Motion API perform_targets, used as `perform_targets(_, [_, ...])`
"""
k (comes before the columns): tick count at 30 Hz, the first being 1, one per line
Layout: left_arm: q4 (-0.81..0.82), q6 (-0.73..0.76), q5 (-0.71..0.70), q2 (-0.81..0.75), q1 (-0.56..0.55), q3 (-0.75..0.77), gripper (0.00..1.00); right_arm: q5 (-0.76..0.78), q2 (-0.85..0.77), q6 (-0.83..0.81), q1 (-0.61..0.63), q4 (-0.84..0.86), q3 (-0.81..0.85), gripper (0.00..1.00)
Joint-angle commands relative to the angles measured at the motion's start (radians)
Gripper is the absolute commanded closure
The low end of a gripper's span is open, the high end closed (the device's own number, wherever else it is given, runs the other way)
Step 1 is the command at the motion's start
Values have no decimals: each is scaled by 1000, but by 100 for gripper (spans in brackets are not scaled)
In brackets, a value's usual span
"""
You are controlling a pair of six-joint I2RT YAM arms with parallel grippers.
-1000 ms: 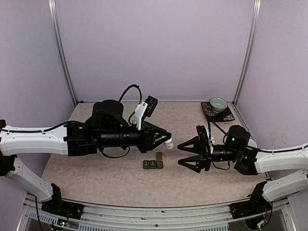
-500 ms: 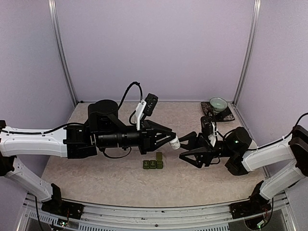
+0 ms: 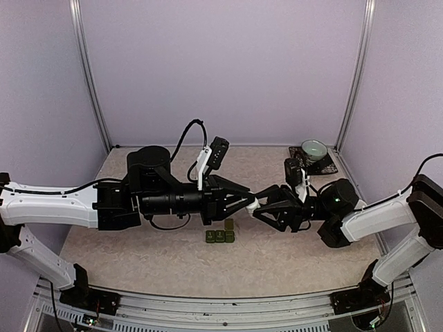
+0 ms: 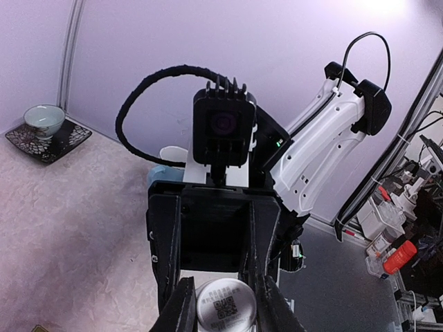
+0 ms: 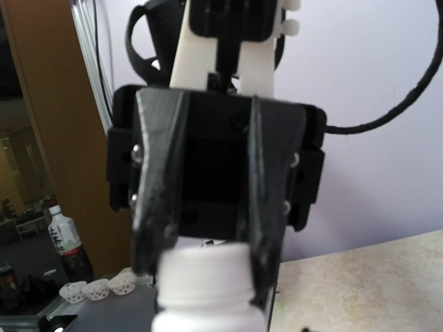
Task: Sort the pills into containers
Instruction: Hold the pill bottle, then unscrew the lid of the pill bottle from the pill bottle.
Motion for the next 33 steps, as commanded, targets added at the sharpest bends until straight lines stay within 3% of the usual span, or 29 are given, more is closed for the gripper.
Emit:
perform_targets(1, [35,9,8,0,-6,-16,89,-32,26,45,8,53,35,56])
perform_targets(21, [33,14,-34,-20,-9,-38,88,-79,76,74,22,71,70,90])
perform_targets(27, [-55,-35,-158,-14,-8,-8,87,43,-35,-152,22,-258,69,94])
perform_targets(33, [-118,-175,-266,11,-9,12,82,360,-196,-423,59,-608,87,99])
